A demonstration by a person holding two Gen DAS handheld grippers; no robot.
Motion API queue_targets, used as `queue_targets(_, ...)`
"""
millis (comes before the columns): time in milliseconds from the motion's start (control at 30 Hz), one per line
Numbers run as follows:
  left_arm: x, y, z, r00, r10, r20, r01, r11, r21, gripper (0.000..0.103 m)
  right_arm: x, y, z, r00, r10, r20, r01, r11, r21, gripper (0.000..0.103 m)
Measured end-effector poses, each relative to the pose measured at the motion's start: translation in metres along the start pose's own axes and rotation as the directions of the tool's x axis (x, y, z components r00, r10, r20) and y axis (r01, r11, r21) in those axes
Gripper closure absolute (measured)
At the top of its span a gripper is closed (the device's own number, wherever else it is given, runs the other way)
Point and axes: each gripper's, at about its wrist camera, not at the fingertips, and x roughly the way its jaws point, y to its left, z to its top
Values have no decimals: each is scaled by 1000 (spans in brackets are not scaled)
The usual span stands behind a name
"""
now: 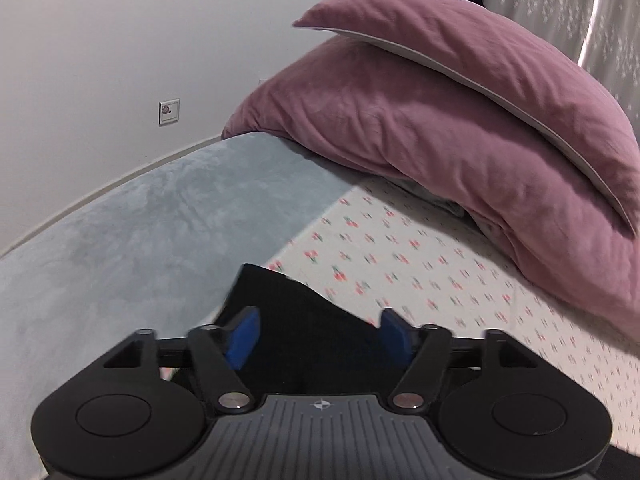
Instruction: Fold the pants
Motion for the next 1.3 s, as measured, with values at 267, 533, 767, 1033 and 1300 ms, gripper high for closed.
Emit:
queue_targets(267, -22, -18, -8, 997, -64, -44, 68, 990, 120, 25, -65, -106, -68, 992, 98, -83, -80, 979, 189, 25)
queue_targets(533, -42, -68, -36, 970, -208, -129, 234, 942, 242, 18, -146, -202, -160, 998, 8, -69, 8, 973, 229, 16)
queue_targets(767, -59, -133, -87, 884, -344, -316, 451, 804, 387, 15, -199, -276, -259, 981, -157, -115, 178, 964, 200, 12)
queue_targets(1033, -81, -191, -161, 736, -404, -543, 669, 557, 491, 15, -253, -361, -364, 941, -267, -207, 321, 899, 298, 12)
queue_targets(1300, -105, -214, -216, 602, -409, -686, 798, 346, 494, 15, -296, -451, -442, 879, -365, -305, 471, 760, 448, 12)
